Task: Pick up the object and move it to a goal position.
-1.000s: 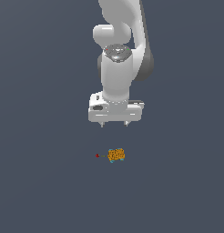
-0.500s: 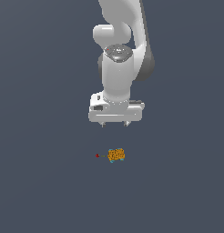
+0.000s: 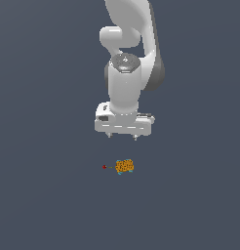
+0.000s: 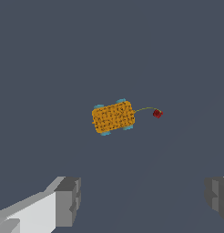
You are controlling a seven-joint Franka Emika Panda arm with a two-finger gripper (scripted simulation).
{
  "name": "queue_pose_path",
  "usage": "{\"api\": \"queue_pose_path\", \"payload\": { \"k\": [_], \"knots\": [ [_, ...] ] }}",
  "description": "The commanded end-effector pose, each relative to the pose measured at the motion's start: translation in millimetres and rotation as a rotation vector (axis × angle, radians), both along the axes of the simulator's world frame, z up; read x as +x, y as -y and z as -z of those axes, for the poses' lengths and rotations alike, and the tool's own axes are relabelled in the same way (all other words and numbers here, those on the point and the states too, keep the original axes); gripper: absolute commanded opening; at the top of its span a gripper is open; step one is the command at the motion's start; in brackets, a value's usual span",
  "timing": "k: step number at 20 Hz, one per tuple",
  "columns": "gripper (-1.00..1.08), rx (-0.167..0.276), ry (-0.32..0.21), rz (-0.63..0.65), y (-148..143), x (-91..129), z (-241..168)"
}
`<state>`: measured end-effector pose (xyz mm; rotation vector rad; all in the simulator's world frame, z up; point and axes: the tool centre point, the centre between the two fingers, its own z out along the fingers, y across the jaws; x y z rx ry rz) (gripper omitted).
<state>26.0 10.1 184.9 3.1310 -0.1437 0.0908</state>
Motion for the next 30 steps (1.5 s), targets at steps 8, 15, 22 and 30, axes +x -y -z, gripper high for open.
{"api": "queue_pose_path", "payload": {
  "k": [8, 15, 22, 30],
  "knots": [
    [1.00, 0.022, -0.012, 0.234, 3.6, 12.8, 19.5],
    [1.00, 0.035, -0.023, 0.438, 6.7, 23.3, 37.2],
    [1.00, 0.044, -0.032, 0.641, 9.7, 33.0, 55.4],
    [1.00, 0.048, -0.040, 0.870, 12.9, 43.2, 76.5]
  ]
}}
